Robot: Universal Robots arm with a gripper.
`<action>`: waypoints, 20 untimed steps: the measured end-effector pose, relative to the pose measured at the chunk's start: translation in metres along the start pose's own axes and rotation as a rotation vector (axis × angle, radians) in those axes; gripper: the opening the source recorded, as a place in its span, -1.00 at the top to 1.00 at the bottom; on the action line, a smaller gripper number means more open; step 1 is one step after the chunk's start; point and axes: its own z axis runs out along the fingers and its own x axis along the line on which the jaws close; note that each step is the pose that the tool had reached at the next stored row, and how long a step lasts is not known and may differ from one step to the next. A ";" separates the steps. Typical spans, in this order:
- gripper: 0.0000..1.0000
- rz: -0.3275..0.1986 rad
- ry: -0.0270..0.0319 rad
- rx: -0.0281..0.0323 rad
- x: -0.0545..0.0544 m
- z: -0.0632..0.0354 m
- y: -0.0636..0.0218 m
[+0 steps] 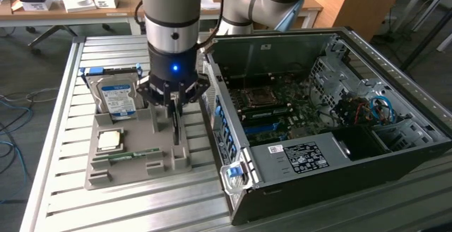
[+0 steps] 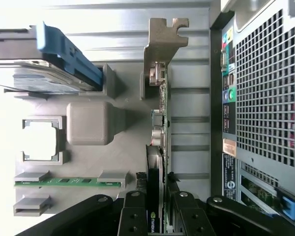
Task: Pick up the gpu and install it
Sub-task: 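Pick up the gpu and move the gpu toward the slot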
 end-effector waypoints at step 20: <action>0.47 0.000 0.0001 -0.0017 0.003 -0.0908 0.0046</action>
